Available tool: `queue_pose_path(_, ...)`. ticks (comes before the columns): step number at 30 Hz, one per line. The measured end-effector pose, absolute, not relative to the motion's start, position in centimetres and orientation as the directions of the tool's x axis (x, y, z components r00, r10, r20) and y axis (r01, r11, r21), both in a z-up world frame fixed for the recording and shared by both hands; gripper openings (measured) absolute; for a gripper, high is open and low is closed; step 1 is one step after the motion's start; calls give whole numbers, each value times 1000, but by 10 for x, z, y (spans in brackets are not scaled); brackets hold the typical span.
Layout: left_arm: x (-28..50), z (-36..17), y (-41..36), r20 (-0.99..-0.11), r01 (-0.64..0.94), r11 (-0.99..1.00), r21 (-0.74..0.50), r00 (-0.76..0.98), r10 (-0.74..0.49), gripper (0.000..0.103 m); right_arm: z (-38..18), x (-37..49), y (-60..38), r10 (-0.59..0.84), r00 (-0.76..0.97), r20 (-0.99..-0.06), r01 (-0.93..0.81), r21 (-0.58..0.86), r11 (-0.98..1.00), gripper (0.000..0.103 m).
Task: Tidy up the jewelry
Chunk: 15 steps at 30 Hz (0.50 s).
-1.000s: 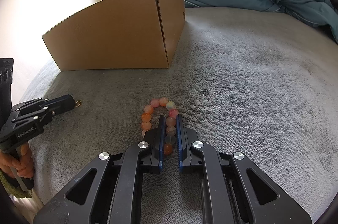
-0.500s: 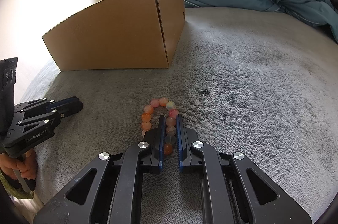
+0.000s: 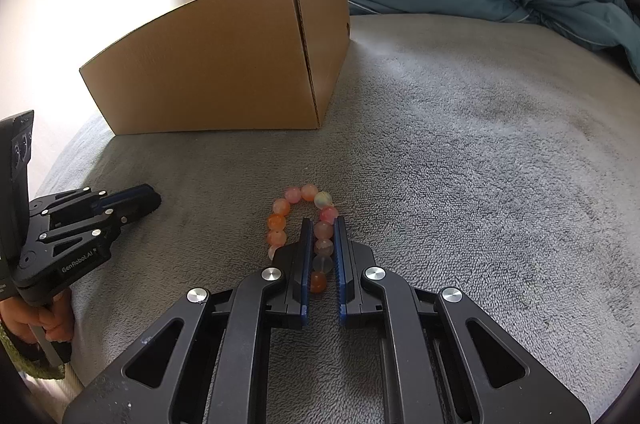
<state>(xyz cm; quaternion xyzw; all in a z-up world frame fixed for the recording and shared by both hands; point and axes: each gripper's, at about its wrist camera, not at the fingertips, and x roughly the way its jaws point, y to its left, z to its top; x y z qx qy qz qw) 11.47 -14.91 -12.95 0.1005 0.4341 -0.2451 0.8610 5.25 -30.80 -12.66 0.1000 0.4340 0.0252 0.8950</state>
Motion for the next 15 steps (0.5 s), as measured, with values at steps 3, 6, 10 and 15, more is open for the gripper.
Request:
queue_pose_path(3,113,-128,-145,-791,508,860,-47,507,-342,12,-127,53,-309,132,622,-772,42,201,979,9)
queue_pose_path(6,112,-127,-141,-787,506,861,-54,509,-349,12,-127,52,-308,131,622,-772,42,200,979,9)
queue_pose_path(10,112,-126,-135,-782,504,861,-66,510,-359,12,-127,52,-307,129,623,-772,42,198,979,8)
queue_pose_path(15,111,-125,-133,-783,504,862,-64,510,-356,12,-126,53,-304,121,622,-773,42,187,981,8)
